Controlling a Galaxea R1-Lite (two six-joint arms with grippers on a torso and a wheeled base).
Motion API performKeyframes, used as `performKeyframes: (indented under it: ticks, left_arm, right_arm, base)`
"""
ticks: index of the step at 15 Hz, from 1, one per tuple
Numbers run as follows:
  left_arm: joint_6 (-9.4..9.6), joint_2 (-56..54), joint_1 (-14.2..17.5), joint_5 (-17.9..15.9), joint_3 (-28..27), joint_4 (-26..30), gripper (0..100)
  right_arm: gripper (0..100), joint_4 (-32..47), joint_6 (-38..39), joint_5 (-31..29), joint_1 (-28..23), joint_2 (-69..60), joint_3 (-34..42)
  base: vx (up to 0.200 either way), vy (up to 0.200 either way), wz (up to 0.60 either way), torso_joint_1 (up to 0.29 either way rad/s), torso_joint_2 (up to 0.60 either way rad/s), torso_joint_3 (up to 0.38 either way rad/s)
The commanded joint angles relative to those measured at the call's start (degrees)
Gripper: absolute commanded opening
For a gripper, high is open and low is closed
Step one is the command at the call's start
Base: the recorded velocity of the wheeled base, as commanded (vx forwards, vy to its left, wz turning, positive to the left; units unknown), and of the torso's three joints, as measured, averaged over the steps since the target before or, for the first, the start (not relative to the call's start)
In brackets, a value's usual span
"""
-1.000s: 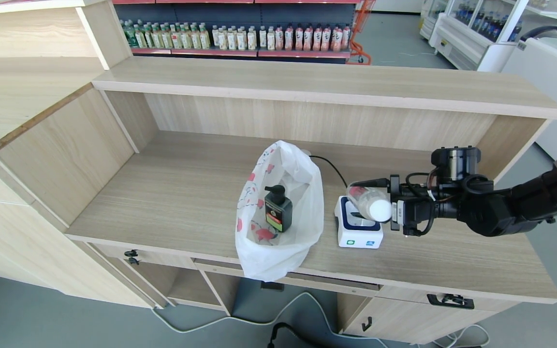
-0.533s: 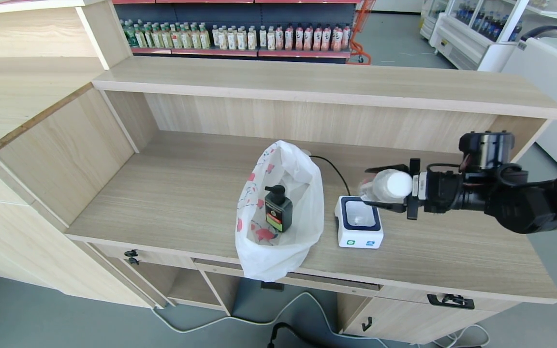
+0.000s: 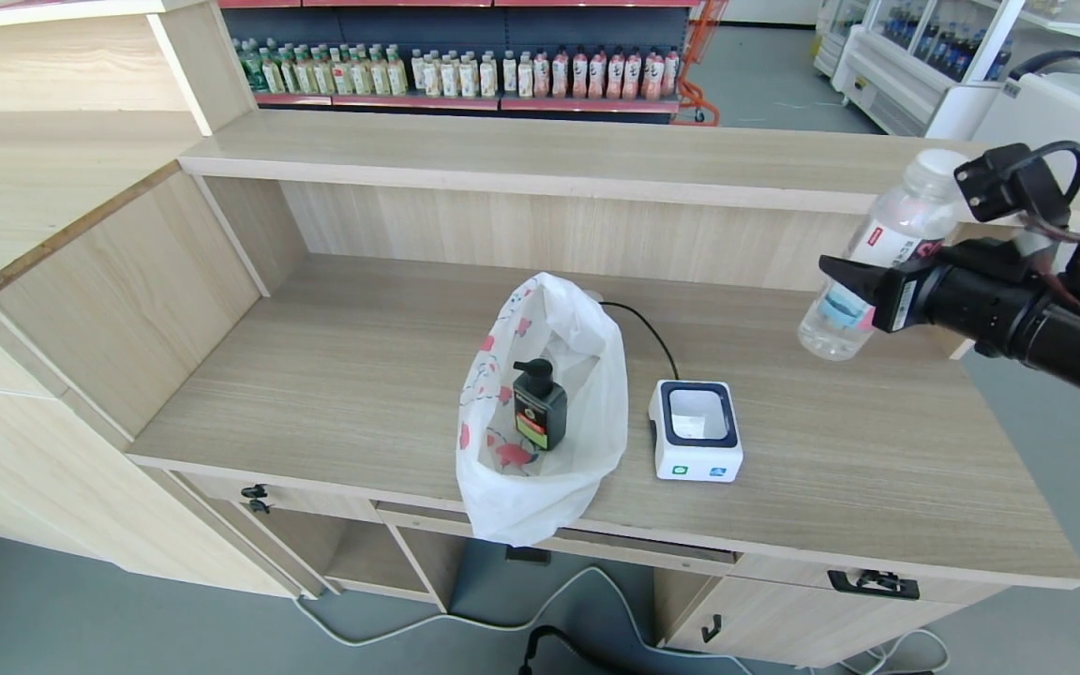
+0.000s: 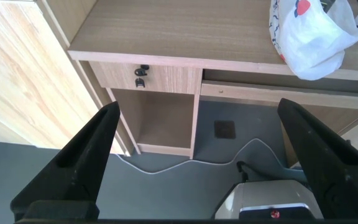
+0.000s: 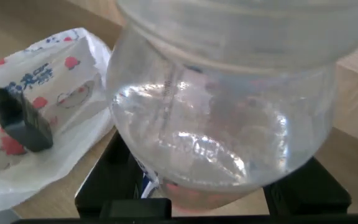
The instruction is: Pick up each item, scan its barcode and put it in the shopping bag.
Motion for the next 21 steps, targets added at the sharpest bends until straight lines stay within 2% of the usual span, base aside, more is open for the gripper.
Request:
performKeyframes:
  ticks: [1,4,11,16,21]
  left_arm:
    - [-0.01,-0.02,0.00,-0.01,0.00,0.00,100]
    - [-0.01,-0.02,0.00,-0.01,0.00,0.00,100]
    - [0.17,-0.02,0.00,-0.01,0.00,0.00,100]
    - [0.25,-0.02,0.00,-0.01,0.00,0.00,100]
    - [0.17,-0.02,0.00,-0.01,0.00,0.00,100]
  right_arm:
    - [0,-2.56,2.98,-1.76,0.54,-0.54,2.34]
    - [0,-4.67,7.72,-1.94,2.74,1.04,3.13]
    - [0,-5.90,7.64,-1.94,5.20,2.80,3.13]
    - [0,-9.94,7.28,-1.94,5.28,5.26,2.60]
    - [0,-10.03,7.28,-1.94,5.37,6.05,2.60]
  base:
    - [0.000,0.000,0.00,0.000,0.00,0.000]
    - [0.000,0.000,0.00,0.000,0.00,0.000]
    - [0.000,0.000,0.00,0.000,0.00,0.000]
    - [0.000,0.000,0.00,0.000,0.00,0.000]
    - [0.000,0.000,0.00,0.000,0.00,0.000]
